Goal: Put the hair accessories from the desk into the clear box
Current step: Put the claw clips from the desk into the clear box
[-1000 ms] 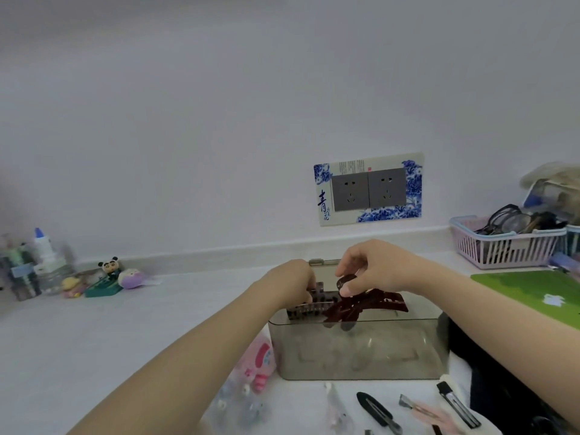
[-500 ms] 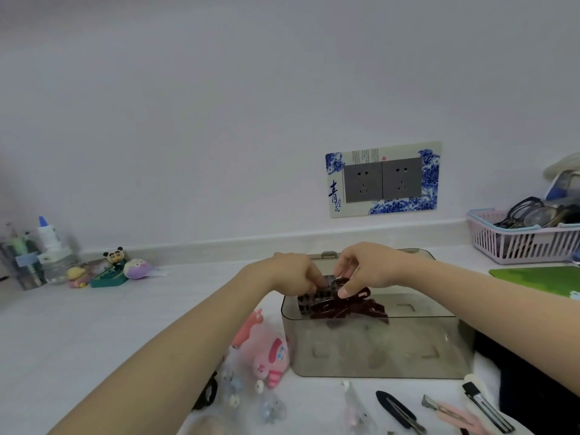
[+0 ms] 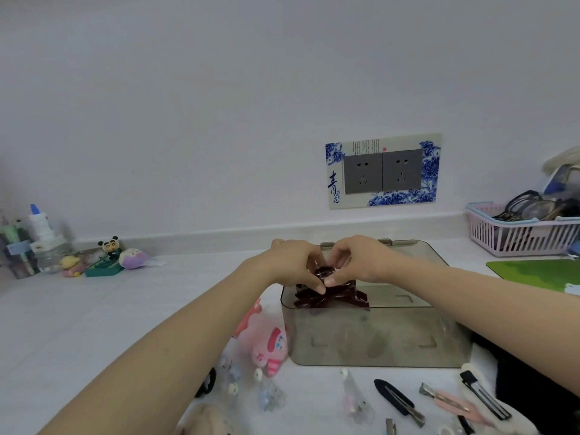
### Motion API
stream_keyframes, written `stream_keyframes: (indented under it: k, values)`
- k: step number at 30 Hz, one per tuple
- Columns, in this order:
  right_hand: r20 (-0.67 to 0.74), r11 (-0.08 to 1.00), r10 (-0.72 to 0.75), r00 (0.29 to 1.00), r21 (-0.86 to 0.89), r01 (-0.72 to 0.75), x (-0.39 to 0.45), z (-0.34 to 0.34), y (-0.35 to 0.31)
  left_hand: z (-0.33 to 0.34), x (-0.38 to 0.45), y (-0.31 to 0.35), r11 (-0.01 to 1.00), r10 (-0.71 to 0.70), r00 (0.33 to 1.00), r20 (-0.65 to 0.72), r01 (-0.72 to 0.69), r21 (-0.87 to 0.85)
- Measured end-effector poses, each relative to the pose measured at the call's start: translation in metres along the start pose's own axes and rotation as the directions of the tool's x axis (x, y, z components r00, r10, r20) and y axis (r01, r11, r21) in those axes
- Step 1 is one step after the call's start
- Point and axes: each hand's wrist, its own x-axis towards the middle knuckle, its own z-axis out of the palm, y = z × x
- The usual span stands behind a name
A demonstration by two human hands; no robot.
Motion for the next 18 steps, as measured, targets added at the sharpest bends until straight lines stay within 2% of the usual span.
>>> stream_keyframes:
  k: [6, 18]
  values:
    - [0.159, 0.989, 0.148, 0.976, -0.046, -0.142, 0.0, -0.012, 0.015, 0.002, 0.004, -0.001, 1.0, -0.004, 1.0, -0.02, 0.004, -0.023]
    - [0.213, 0.989, 0.147, 0.966, -0.067, -0.135, -0.003, -0.016, 0.01, 0.001, -0.005, 0.001, 0.999, -0.031, 1.0, 0.002, 0.031, -0.015]
